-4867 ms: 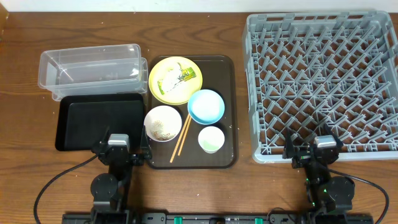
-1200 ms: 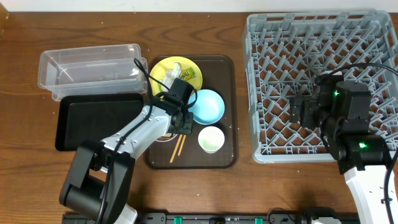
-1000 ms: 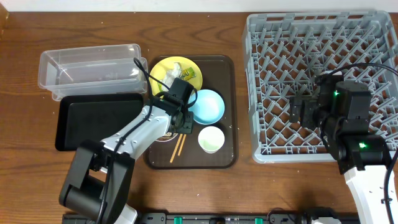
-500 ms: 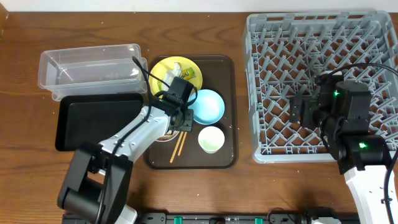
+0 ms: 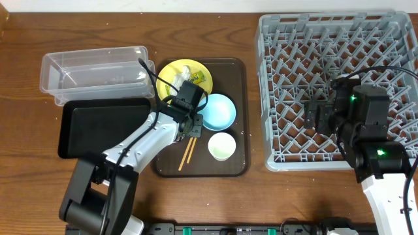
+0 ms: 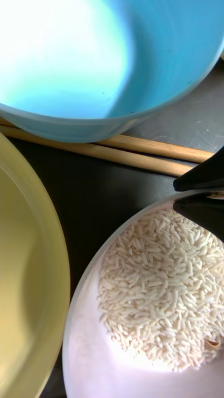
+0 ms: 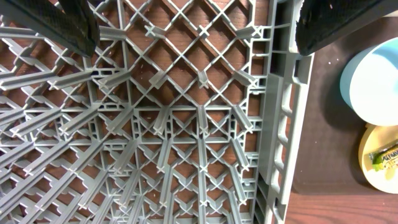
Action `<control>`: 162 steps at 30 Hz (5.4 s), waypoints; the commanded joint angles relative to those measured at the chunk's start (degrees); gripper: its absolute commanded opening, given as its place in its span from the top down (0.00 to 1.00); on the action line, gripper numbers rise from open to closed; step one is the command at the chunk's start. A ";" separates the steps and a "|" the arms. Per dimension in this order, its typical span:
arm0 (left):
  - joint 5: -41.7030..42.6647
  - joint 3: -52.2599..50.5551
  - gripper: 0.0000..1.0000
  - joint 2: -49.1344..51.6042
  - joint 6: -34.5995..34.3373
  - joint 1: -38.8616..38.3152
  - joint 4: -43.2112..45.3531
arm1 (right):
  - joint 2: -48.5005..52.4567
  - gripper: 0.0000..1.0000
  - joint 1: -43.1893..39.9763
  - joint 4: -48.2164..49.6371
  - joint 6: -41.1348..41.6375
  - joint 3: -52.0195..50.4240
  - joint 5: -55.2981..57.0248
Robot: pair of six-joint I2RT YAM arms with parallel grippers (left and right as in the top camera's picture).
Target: Sort waste into correct bins and load items into the dishwasher rack
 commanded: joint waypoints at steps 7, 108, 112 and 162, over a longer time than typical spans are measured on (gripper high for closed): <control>0.11 1.38 0.94 -6.16 -0.61 -0.87 -3.30 | -0.04 0.01 0.59 -0.02 0.74 1.18 -0.22; 89.61 1.22 0.94 3.34 18.60 69.22 -10.60 | -0.02 0.01 0.59 -0.48 0.50 1.18 0.31; 88.74 1.22 0.94 2.03 18.64 67.14 -10.80 | -0.04 0.01 0.59 -0.70 0.52 1.18 0.68; 18.32 5.57 0.35 -13.33 7.74 5.49 -4.98 | -0.02 0.01 0.59 -1.29 0.52 1.18 1.29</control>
